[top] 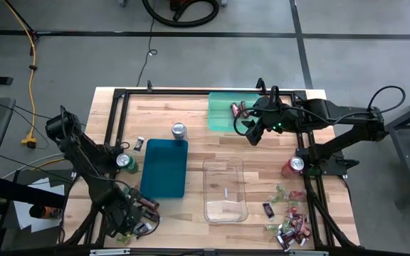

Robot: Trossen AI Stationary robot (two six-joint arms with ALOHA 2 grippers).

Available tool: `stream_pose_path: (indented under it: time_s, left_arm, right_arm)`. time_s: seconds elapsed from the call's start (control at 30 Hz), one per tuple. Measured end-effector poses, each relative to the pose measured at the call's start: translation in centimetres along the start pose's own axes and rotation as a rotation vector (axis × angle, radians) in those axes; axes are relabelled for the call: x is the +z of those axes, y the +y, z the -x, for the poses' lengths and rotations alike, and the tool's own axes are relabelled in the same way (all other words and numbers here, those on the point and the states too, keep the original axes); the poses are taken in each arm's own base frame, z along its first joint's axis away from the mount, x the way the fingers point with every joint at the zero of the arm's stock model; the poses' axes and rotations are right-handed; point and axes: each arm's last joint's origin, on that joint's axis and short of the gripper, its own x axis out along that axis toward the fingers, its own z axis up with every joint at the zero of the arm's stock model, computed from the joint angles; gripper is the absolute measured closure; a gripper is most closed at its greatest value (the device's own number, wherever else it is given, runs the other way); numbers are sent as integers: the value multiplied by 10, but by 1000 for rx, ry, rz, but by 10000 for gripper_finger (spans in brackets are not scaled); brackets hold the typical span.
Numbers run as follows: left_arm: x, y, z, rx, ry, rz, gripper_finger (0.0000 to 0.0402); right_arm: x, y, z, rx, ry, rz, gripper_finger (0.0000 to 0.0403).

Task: Sort candy
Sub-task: Put the chocolate peanut bar into the green bin

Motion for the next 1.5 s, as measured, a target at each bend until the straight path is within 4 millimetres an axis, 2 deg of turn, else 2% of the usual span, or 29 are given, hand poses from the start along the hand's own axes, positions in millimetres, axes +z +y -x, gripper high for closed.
stream_pose_path:
  time_s: [0.1,0.2,0.4,0.57,0.7,0.77,0.83,1.07,1.17,1.27,1.37,1.5]
  left_arm:
    - [9,-2,41,-12,-80,-15,383]
    - [13,7,87,40,-215,-18,395]
    - [10,54,173,282,-587,151,397]
    - [5,96,225,528,-932,296,397]
    - [5,119,250,630,-1106,344,397]
    - [10,128,252,634,-1178,338,397]
    - [16,137,243,591,-1251,324,397]
    - [34,169,169,416,-1420,386,397]
    - [41,187,153,471,-1492,422,397]
    - [55,216,150,575,-1471,433,399]
    - [71,251,164,655,-1409,387,400]
    - [87,309,175,762,-1230,352,400]
  right_arm:
    - [0,0,0,0,0,23,194]
    - [0,0,0,0,-1,54,194]
    - [0,0,0,0,-2,77,194]
    - [0,0,0,1,-3,96,194]
    - [2,1,0,11,-14,94,194]
    - [1,2,0,24,-8,105,194]
    - [1,2,0,43,1,119,194]
    - [1,3,0,59,9,139,194]
    - [1,2,0,57,8,141,194]
    - [1,2,0,55,7,141,194]
    - [1,2,0,31,-5,141,194]
    - [2,0,1,0,-29,137,194]
